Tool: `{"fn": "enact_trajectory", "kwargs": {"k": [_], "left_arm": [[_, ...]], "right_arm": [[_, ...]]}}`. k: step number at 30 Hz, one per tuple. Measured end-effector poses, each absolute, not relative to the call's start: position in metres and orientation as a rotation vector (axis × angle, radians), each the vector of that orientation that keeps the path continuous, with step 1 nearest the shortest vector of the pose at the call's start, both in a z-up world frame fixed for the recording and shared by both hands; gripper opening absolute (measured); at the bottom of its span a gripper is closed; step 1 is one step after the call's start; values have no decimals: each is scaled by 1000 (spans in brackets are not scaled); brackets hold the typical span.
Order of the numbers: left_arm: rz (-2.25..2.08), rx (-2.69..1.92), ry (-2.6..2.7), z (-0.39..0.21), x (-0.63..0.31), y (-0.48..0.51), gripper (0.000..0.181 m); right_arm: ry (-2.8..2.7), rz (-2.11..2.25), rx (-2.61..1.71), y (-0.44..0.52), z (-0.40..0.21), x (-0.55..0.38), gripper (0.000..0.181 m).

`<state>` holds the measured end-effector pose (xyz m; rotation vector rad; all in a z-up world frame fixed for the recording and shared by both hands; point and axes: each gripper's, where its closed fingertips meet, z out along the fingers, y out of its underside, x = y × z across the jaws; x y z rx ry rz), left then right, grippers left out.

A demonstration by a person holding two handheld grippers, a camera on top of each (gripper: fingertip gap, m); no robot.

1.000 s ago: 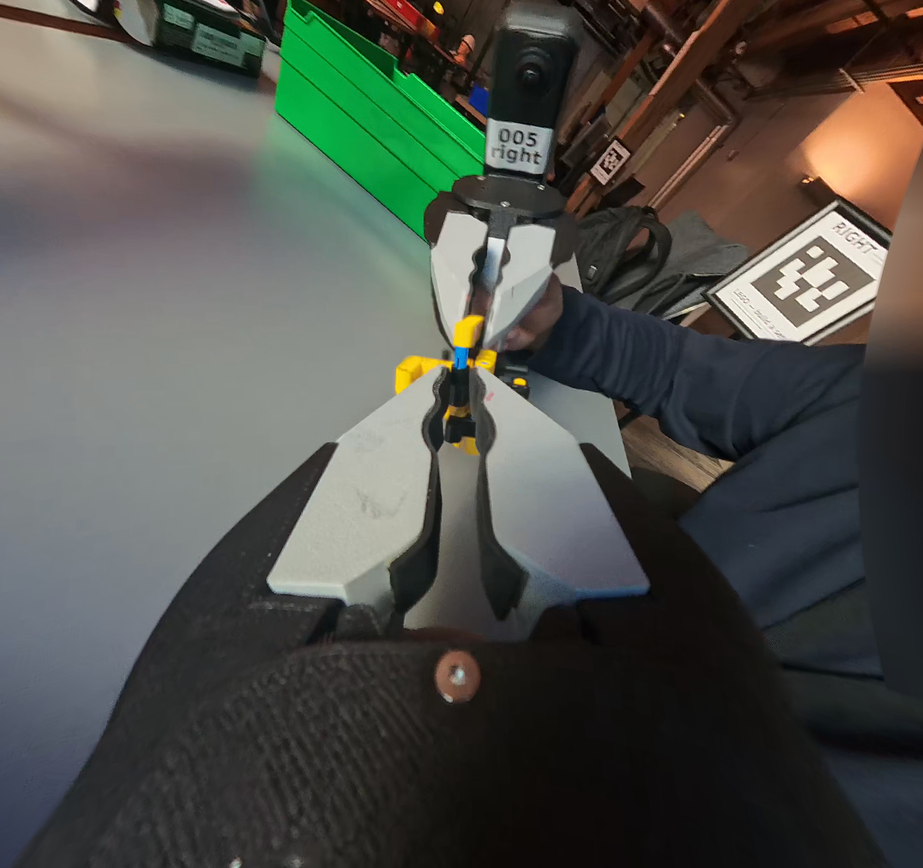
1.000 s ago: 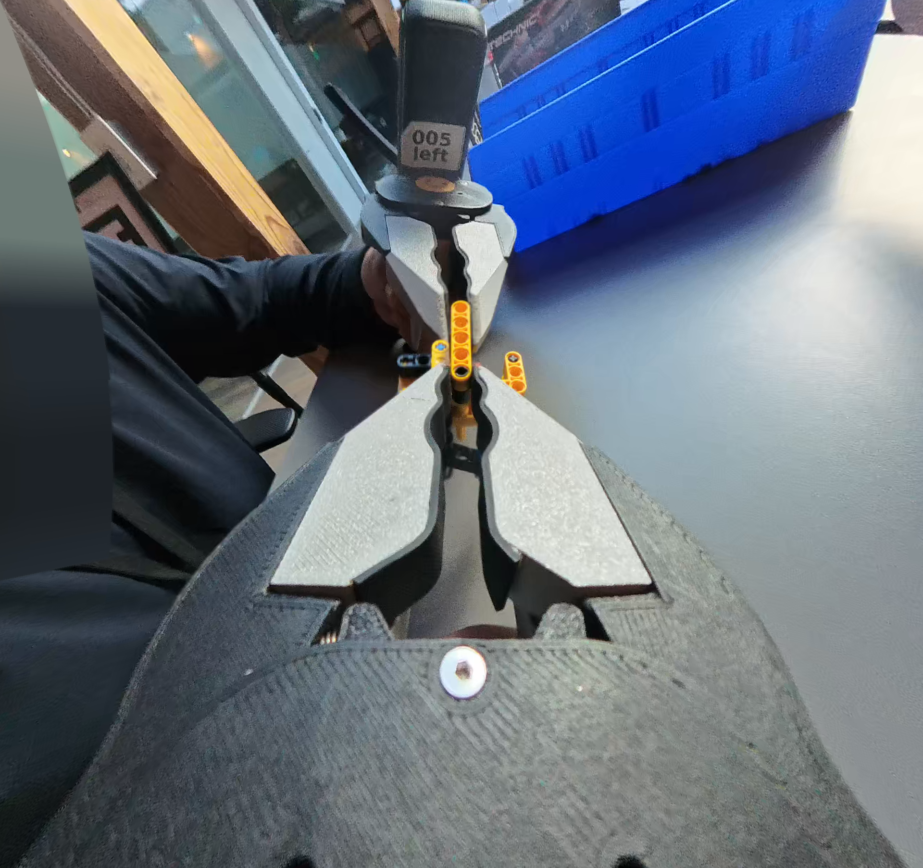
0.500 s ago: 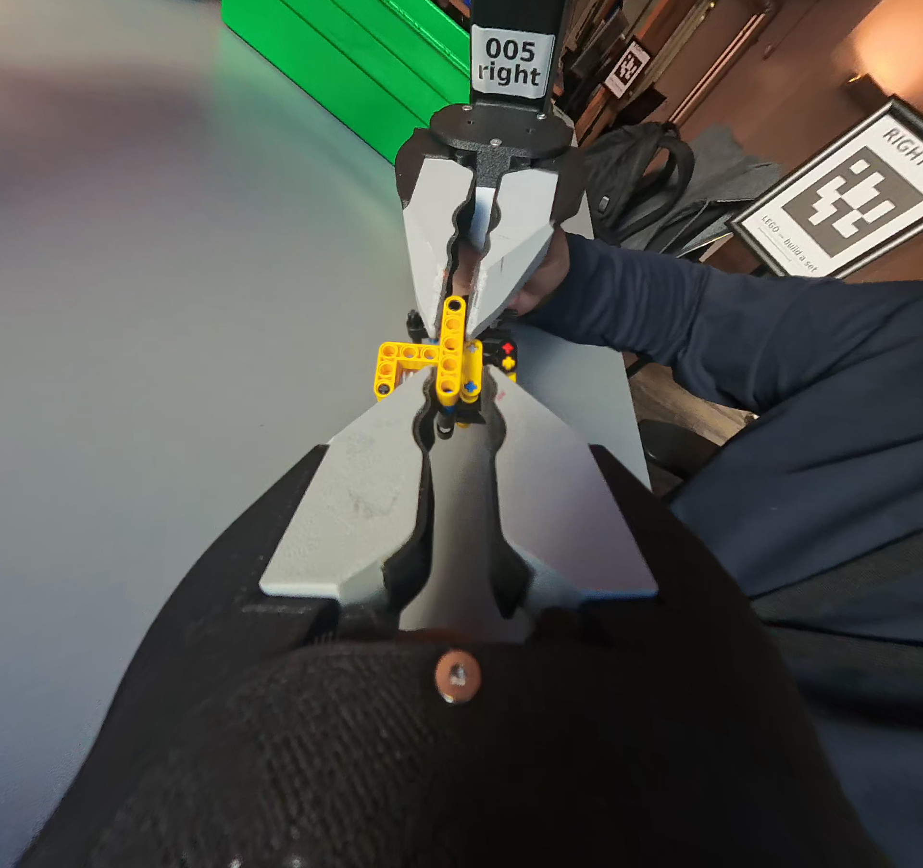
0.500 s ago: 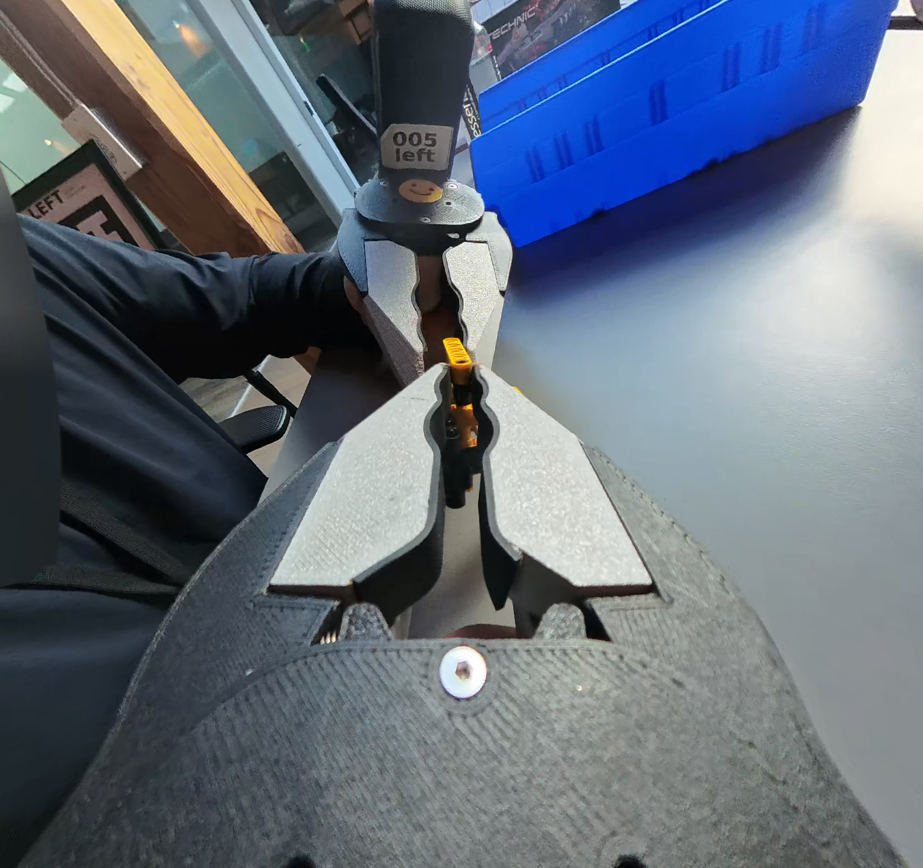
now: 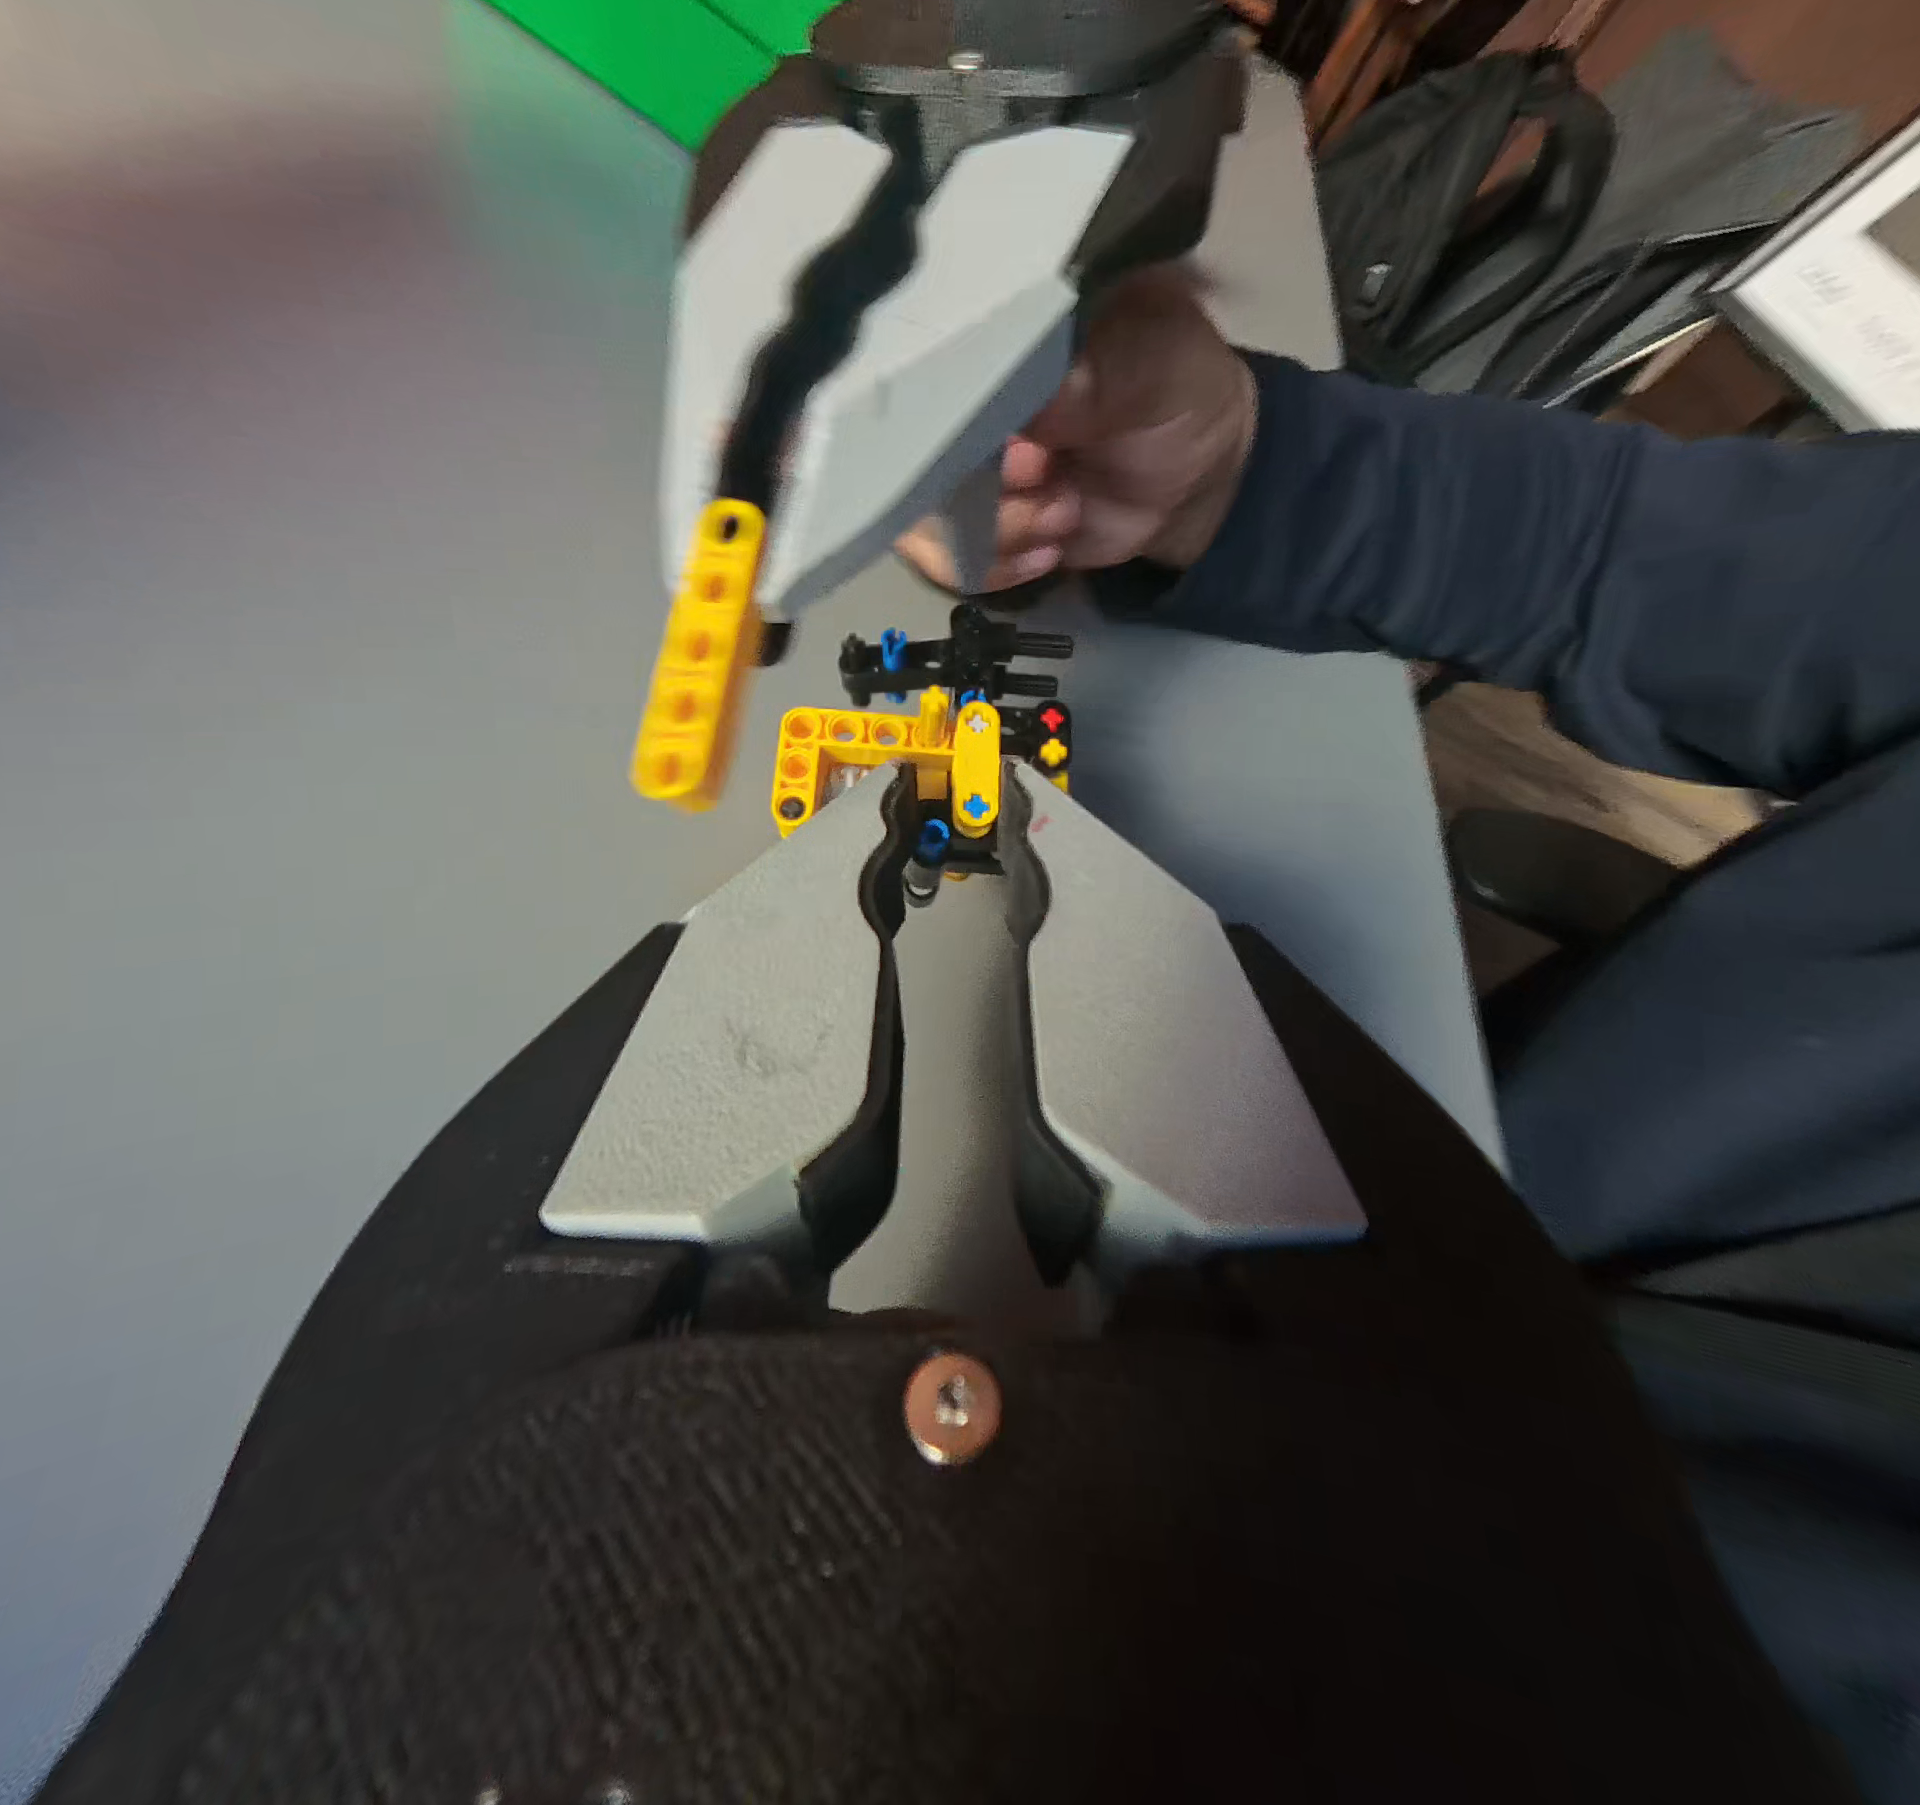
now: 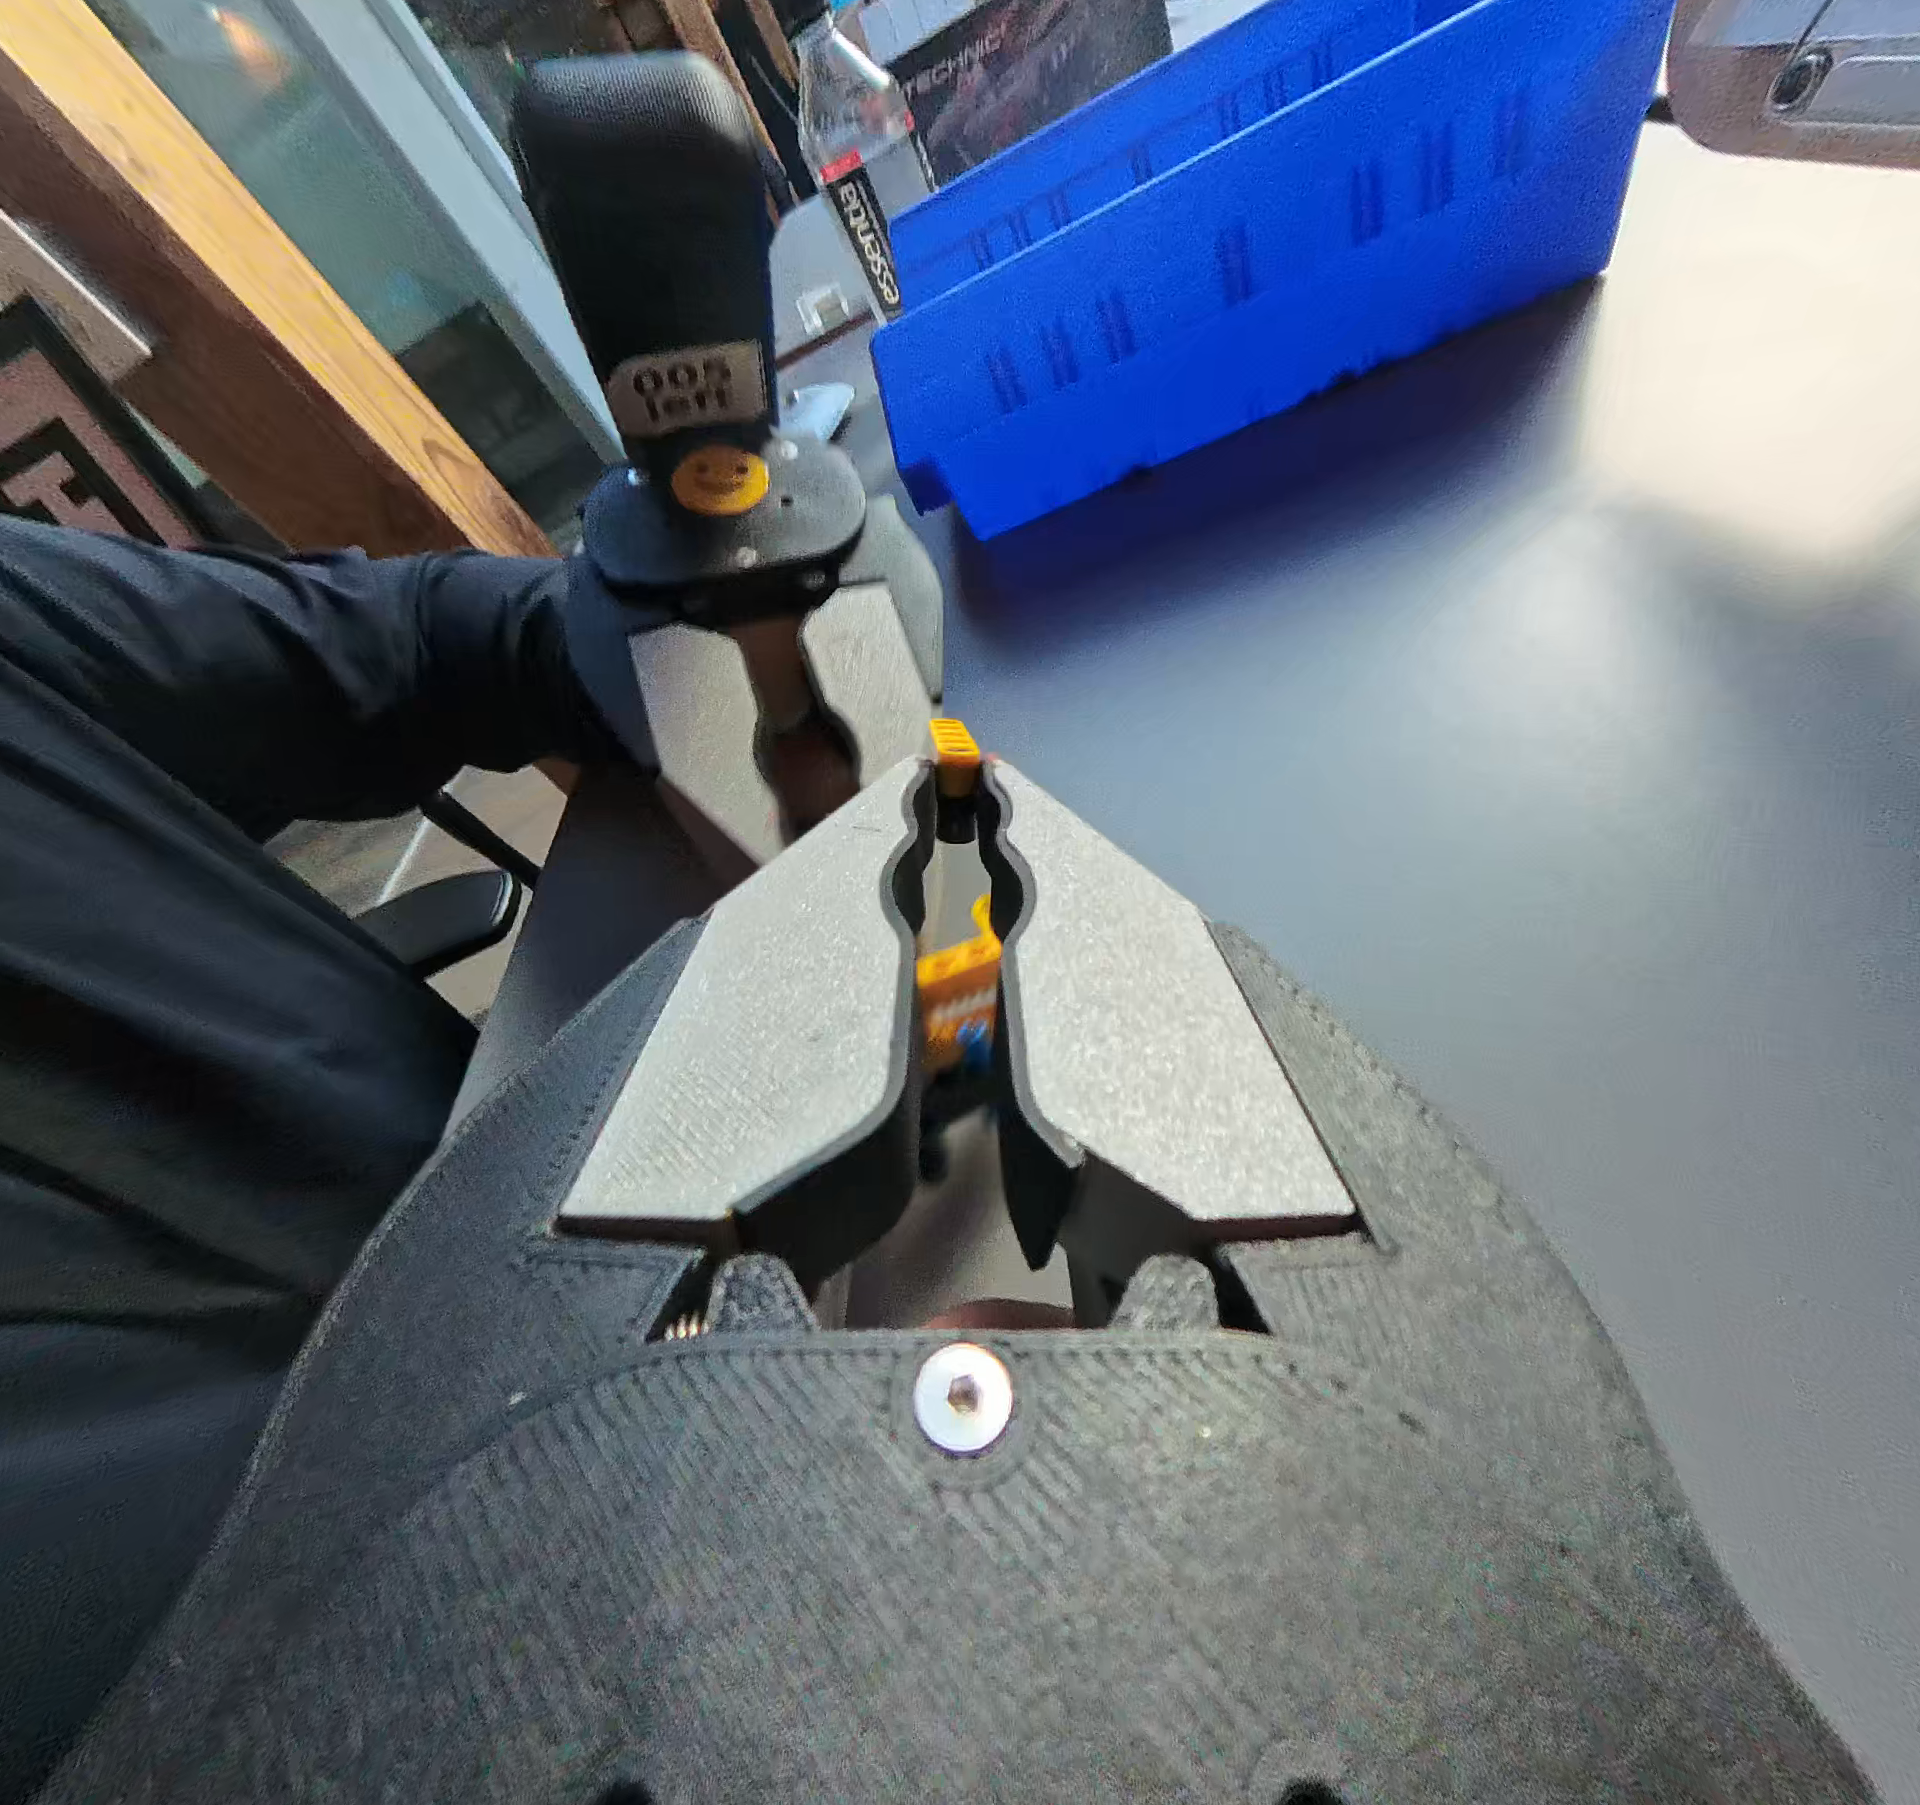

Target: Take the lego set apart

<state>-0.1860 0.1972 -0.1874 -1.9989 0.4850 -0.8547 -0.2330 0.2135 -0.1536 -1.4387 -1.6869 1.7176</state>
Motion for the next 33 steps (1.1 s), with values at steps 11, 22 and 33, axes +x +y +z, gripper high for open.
{"fn": "enact_trajectory", "kwargs": {"k": [11,22,33], "left_arm": [[-343,-1937,586,-165,-244,202,37],[-279,-1926,738,-175,-216,196,7],[-104,-1964,836,-186,-218,194,7]], "right_arm": [[-1706,1767,-1521,207,-158,-227,5],[-1928,1547,-1293,181,-167,-218,5],[-1900,1654,-1351,181,-169,-220,6]]}}
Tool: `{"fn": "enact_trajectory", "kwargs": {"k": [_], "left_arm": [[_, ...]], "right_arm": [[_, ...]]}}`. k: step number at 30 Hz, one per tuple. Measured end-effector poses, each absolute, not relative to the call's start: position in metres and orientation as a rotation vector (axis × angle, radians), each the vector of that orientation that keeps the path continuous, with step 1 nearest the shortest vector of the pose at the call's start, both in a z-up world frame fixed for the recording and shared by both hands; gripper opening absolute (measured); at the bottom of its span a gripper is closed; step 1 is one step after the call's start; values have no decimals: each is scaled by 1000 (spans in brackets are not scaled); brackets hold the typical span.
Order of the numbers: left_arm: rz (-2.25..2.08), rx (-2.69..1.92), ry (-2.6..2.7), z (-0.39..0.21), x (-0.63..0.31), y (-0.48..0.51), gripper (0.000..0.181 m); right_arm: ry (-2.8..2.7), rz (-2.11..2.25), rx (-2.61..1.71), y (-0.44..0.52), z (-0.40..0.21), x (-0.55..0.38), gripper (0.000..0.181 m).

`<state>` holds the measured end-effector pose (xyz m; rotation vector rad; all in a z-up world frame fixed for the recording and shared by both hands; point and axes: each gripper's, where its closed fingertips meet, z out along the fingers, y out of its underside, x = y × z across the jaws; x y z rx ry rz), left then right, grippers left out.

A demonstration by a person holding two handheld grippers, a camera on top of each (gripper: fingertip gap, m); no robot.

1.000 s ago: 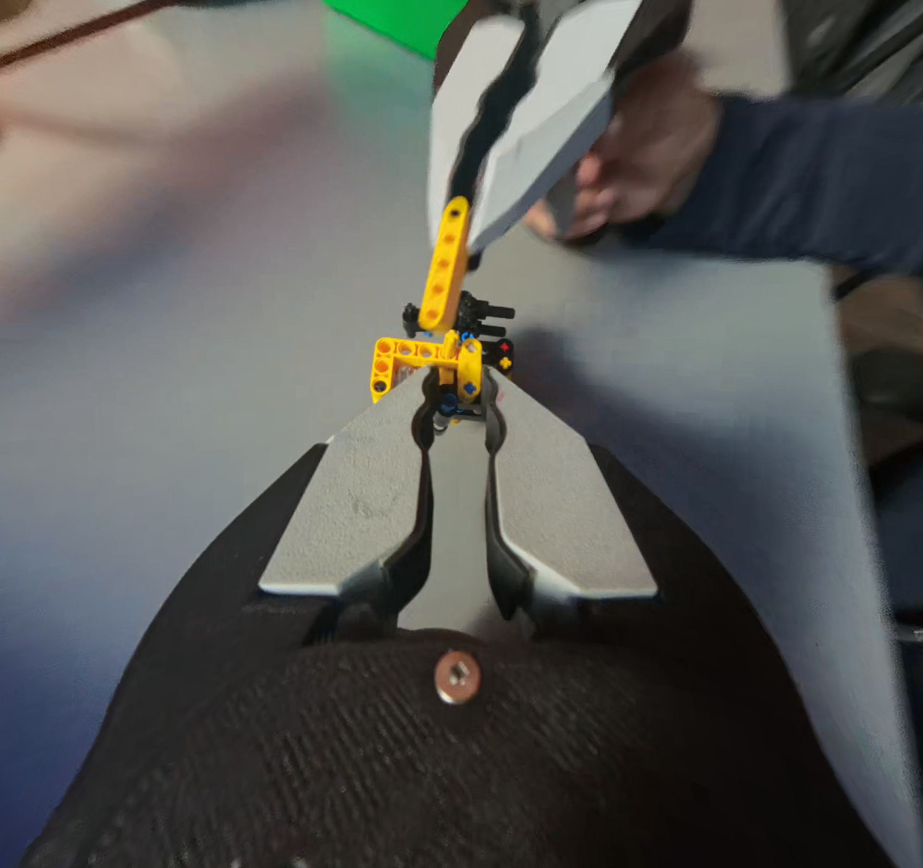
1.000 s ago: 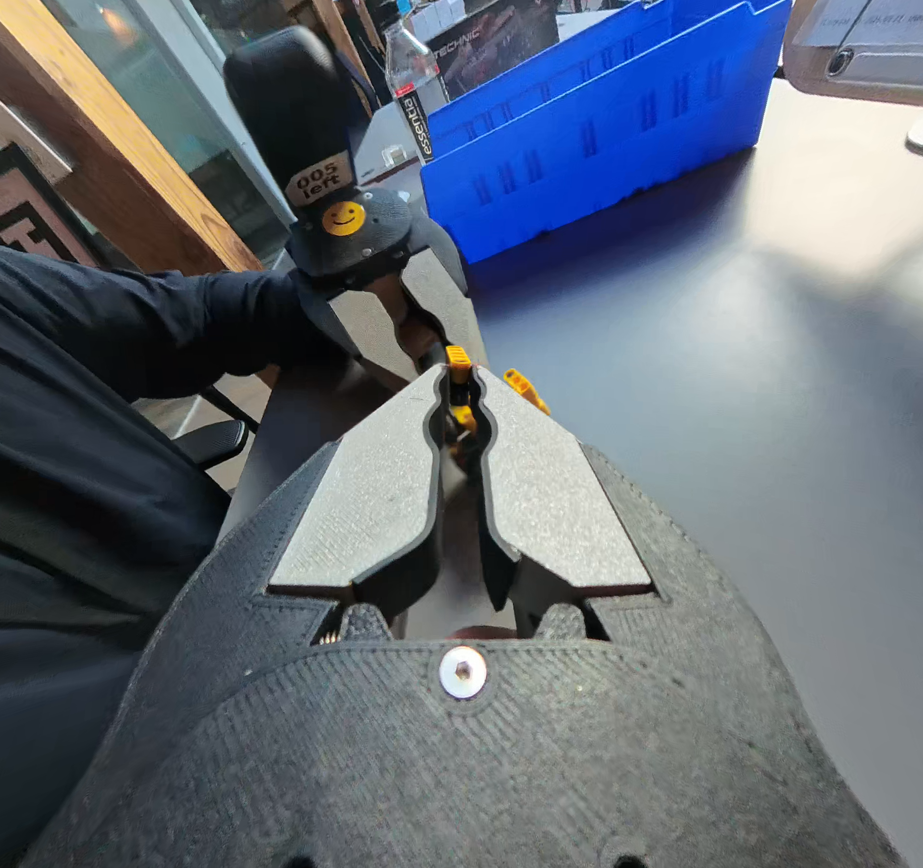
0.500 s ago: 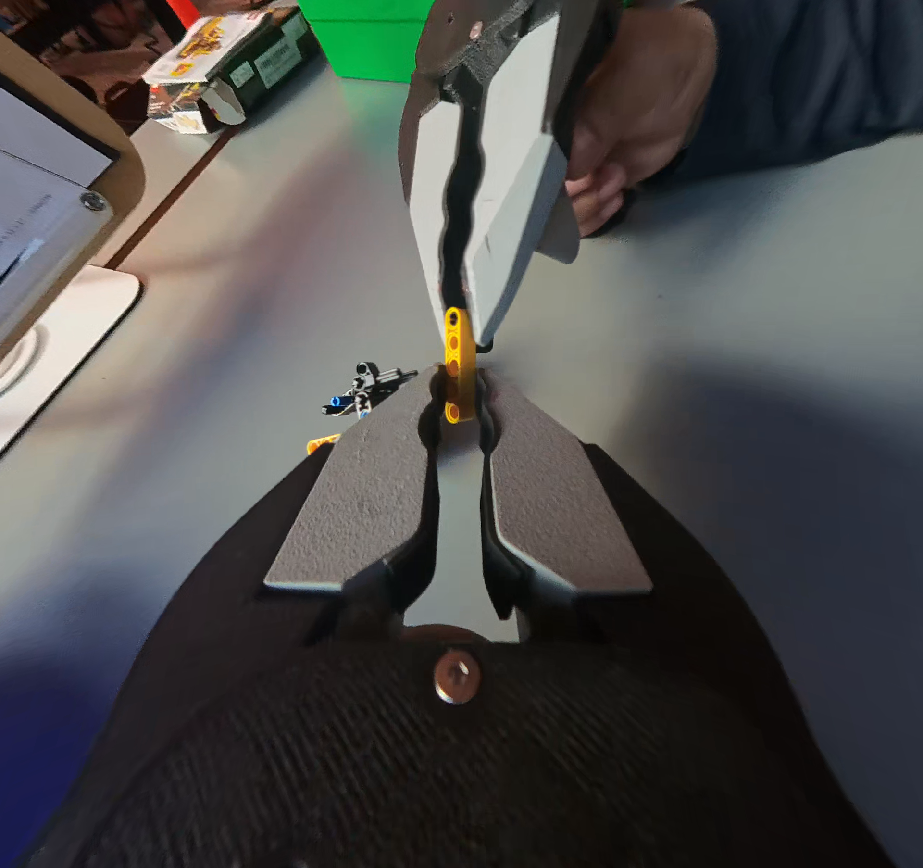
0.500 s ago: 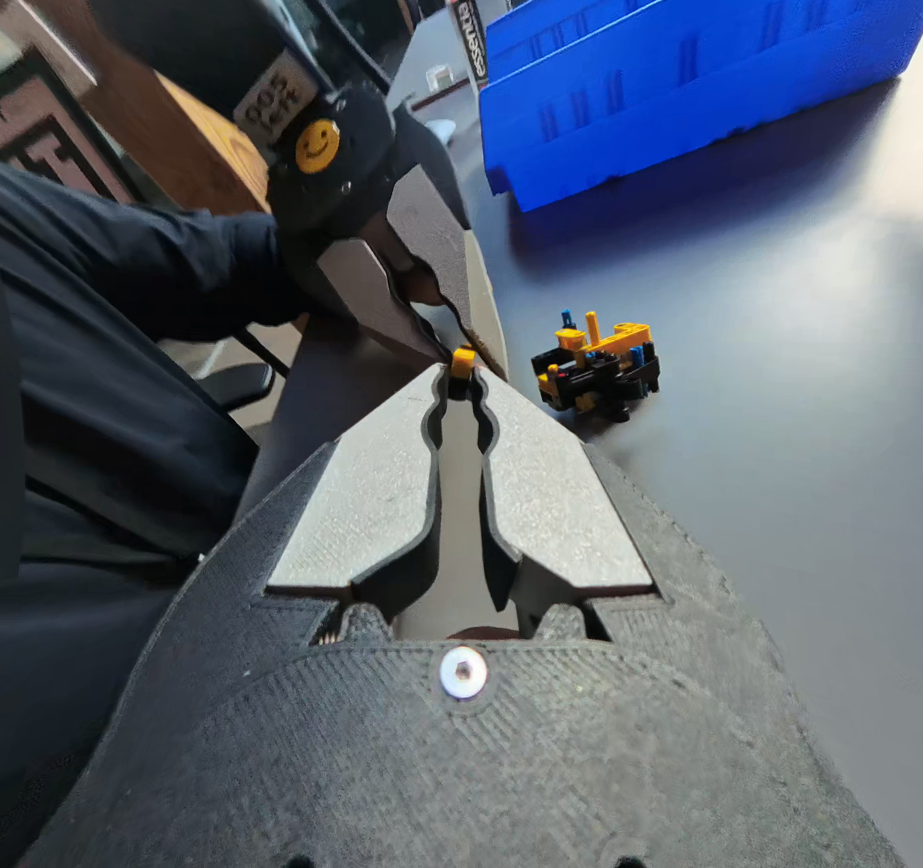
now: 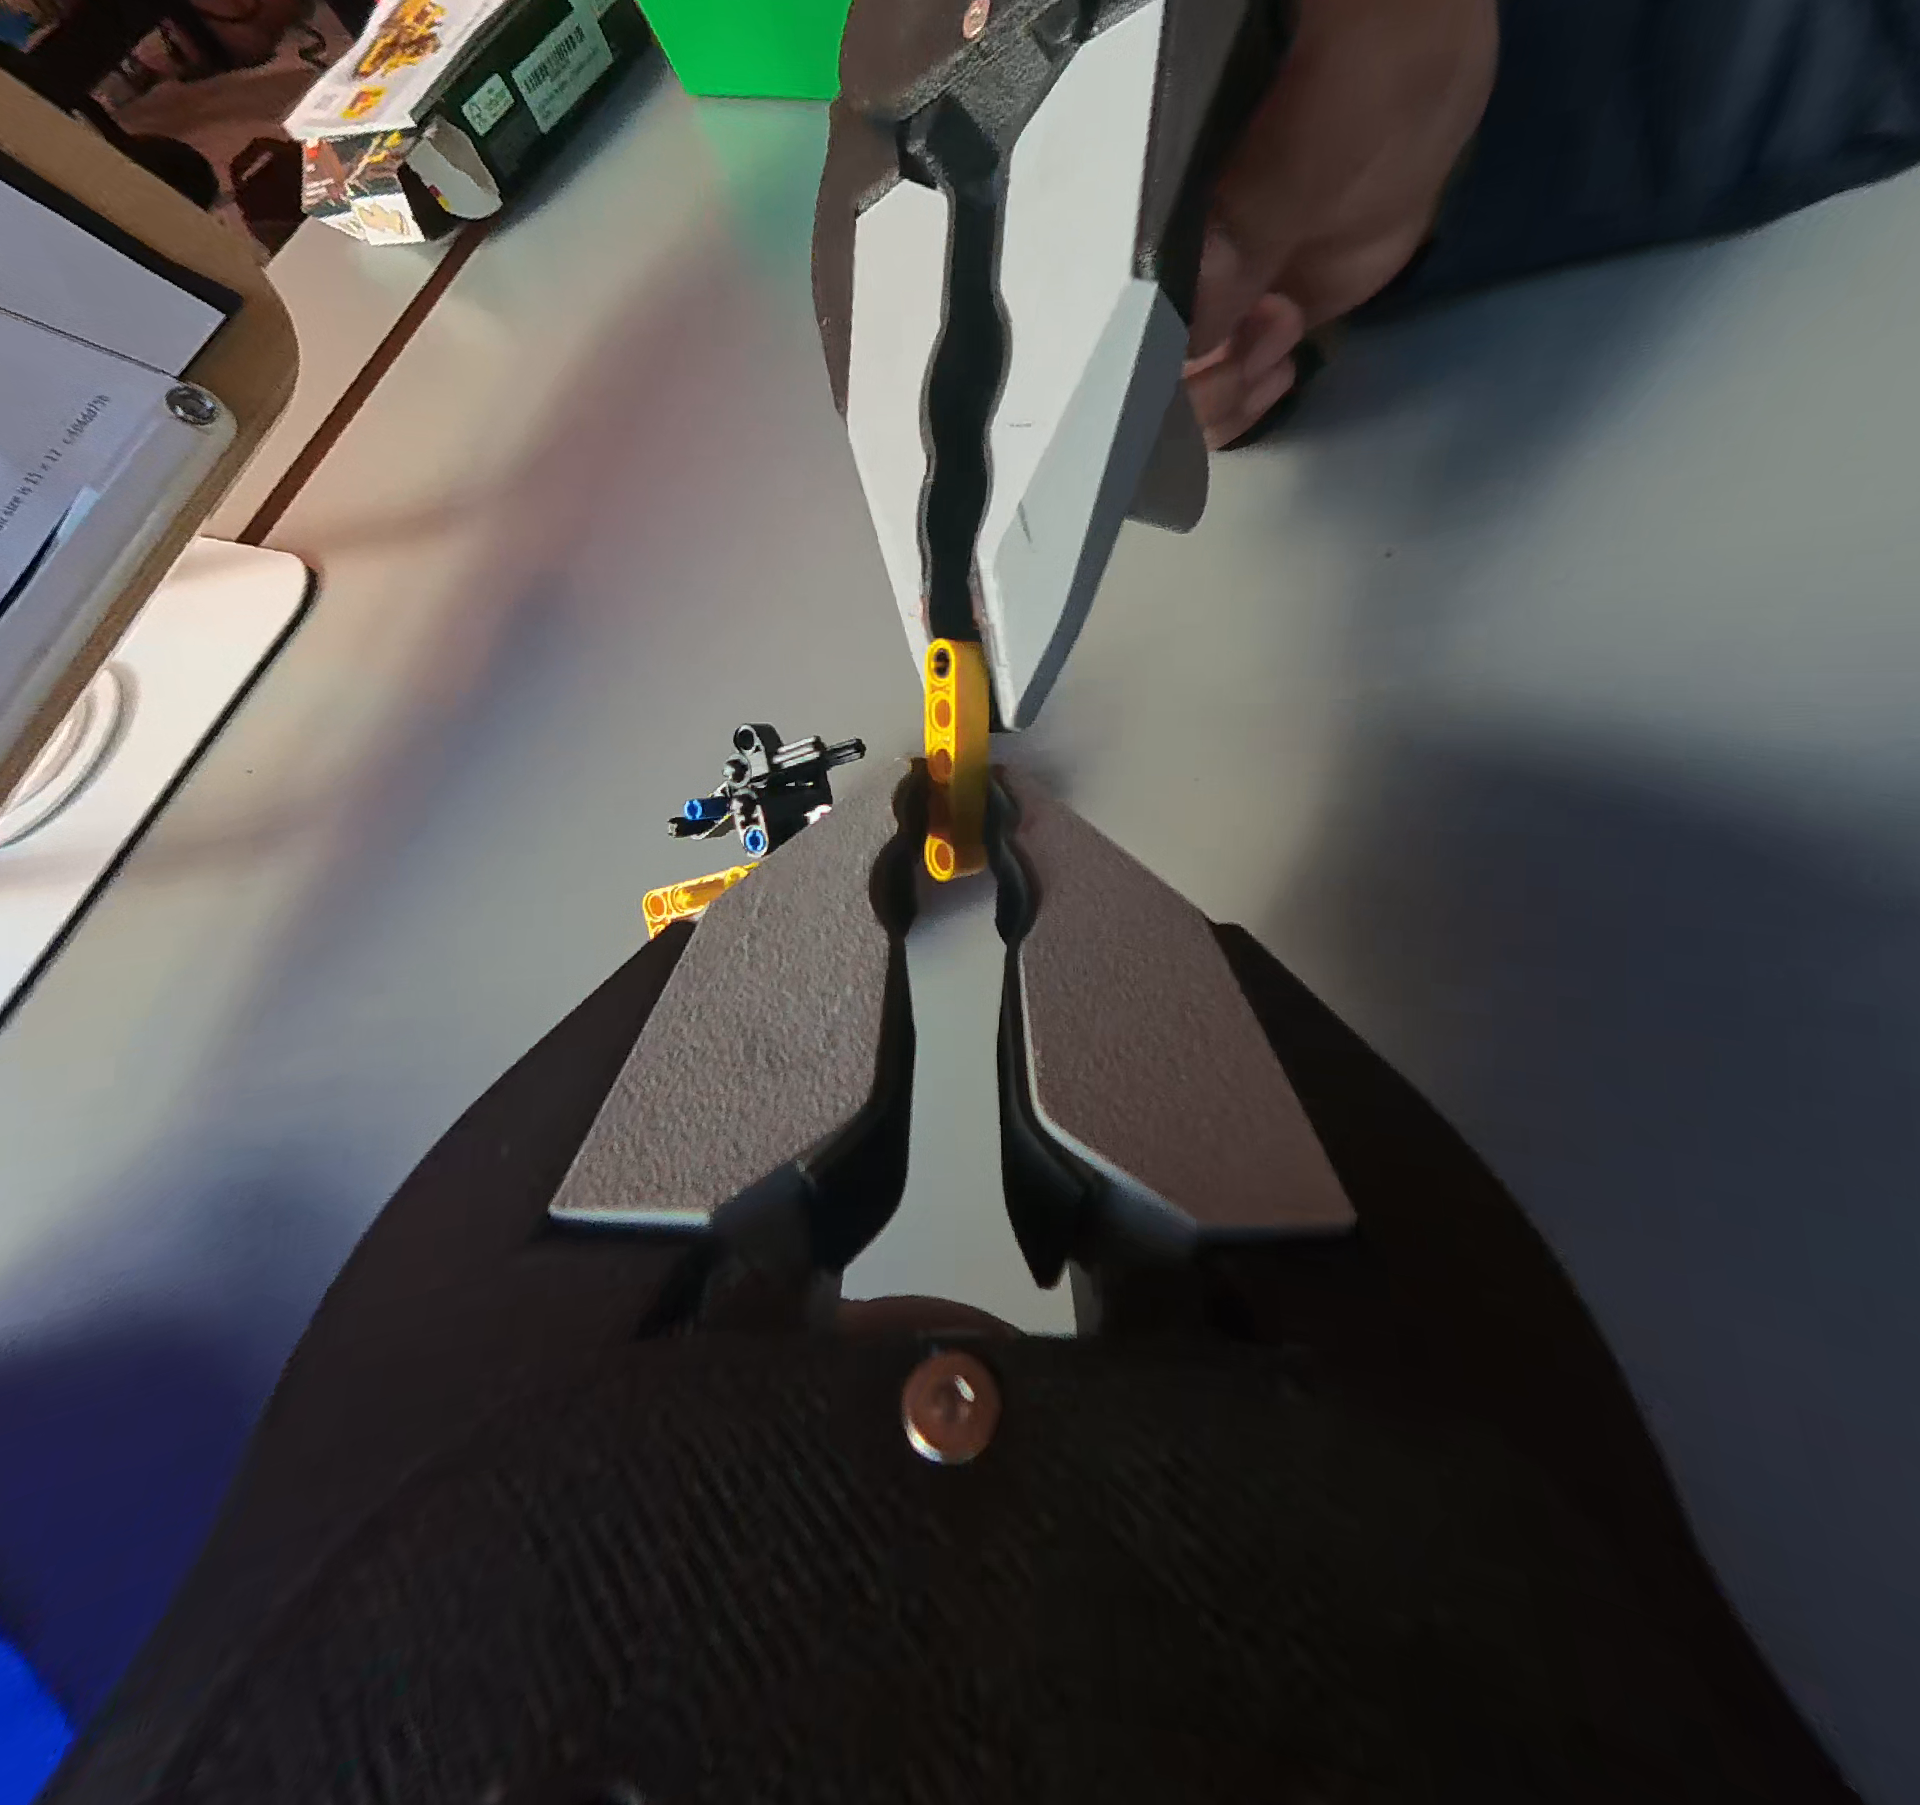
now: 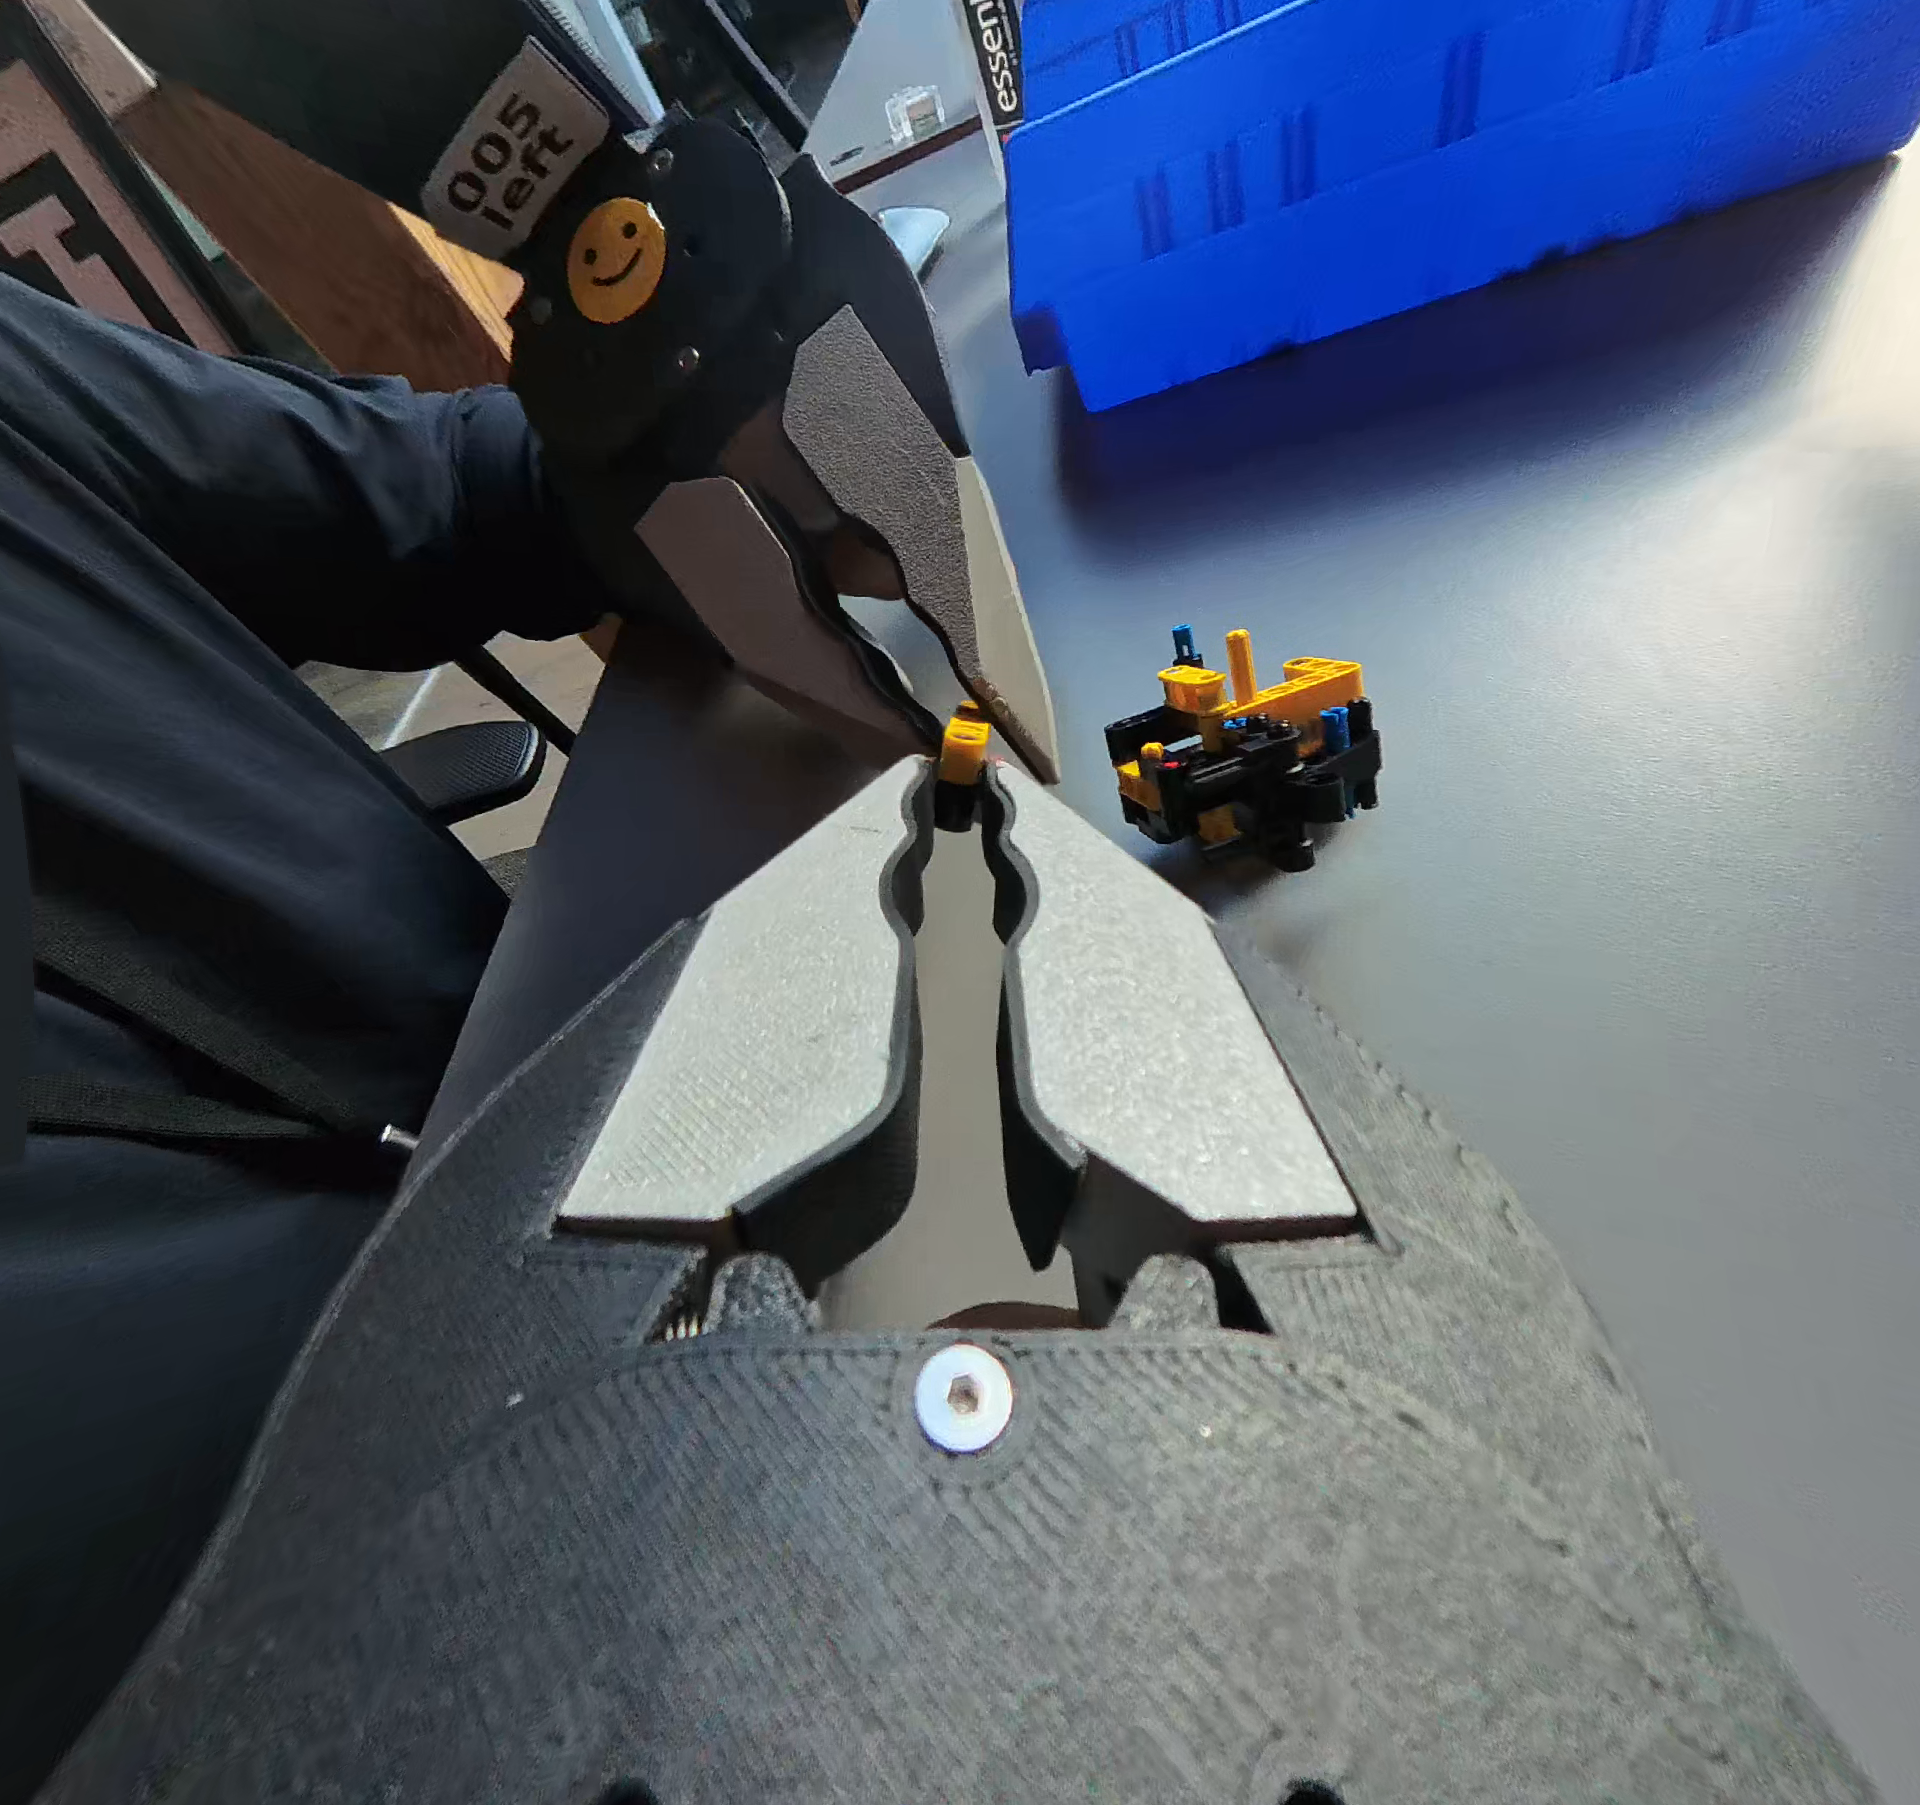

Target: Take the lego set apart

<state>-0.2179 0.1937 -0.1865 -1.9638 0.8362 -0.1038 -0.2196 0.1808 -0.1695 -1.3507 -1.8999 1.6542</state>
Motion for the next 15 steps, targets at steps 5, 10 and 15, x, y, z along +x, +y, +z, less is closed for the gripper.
{"fn": "enact_trajectory", "kwargs": {"k": [5,10,15], "left_arm": [[-117,-1946,745,-176,-221,198,7],[-86,-1929,731,-173,-218,199,7],[-61,-1941,749,-177,-219,198,7]], "right_arm": [[-1839,1559,-1273,186,-161,-223,6],[-1820,1608,-1263,186,-159,-221,6],[-1847,1570,-1270,187,-166,-221,6]]}}
